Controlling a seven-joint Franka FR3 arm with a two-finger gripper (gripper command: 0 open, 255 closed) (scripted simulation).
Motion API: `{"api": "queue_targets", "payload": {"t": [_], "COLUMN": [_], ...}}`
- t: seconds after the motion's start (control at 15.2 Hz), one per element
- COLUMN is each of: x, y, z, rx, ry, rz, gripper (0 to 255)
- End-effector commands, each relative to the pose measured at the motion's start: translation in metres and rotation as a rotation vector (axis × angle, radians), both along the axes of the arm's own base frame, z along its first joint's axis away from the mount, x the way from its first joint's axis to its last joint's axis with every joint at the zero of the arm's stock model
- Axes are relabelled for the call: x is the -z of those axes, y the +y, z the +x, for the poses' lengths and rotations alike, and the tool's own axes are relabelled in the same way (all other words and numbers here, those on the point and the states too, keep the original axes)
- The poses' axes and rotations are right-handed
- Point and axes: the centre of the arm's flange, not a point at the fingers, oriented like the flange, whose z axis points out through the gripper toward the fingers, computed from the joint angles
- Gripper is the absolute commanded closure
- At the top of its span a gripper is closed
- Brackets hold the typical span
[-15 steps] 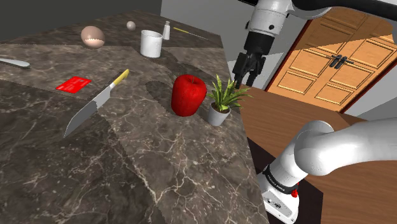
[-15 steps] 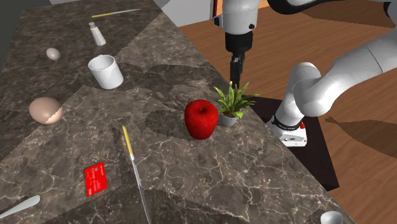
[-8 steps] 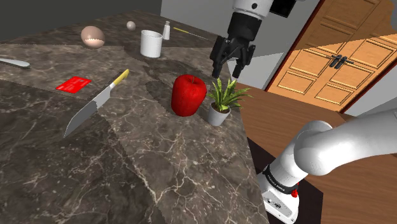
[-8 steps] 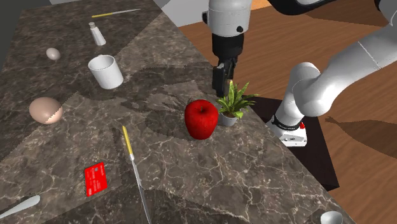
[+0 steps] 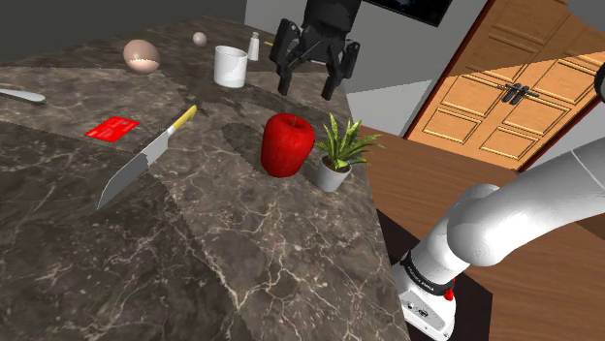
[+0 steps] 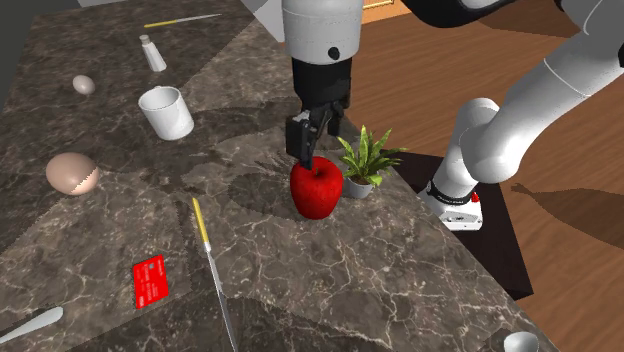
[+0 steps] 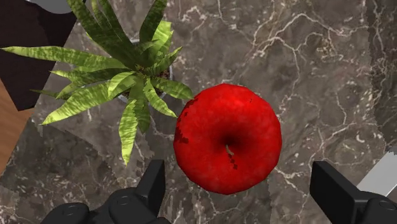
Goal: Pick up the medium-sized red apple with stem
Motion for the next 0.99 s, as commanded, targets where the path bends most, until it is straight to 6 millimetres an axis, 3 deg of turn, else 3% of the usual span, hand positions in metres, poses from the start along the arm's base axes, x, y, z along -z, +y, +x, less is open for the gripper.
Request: {"api": "queue_targets", "payload": {"t": [0.0,0.33,0.46,0.53,0.92], "x": [0.005,0.035,0.035,0.035,0.035], "y": [0.003,0.003,0.003,0.002,0.003], "z": [0.002,0.002,0.002,0.002,0.002], "rx": [0.008,0.008,0.008,0.008,0.008], "ry": [-0.003,-0.003,-0.003,-0.003,-0.003], "rz": [-0.001,-0.001,-0.001,-0.001,-0.001], "gripper": [0,0,0,255,255]}}
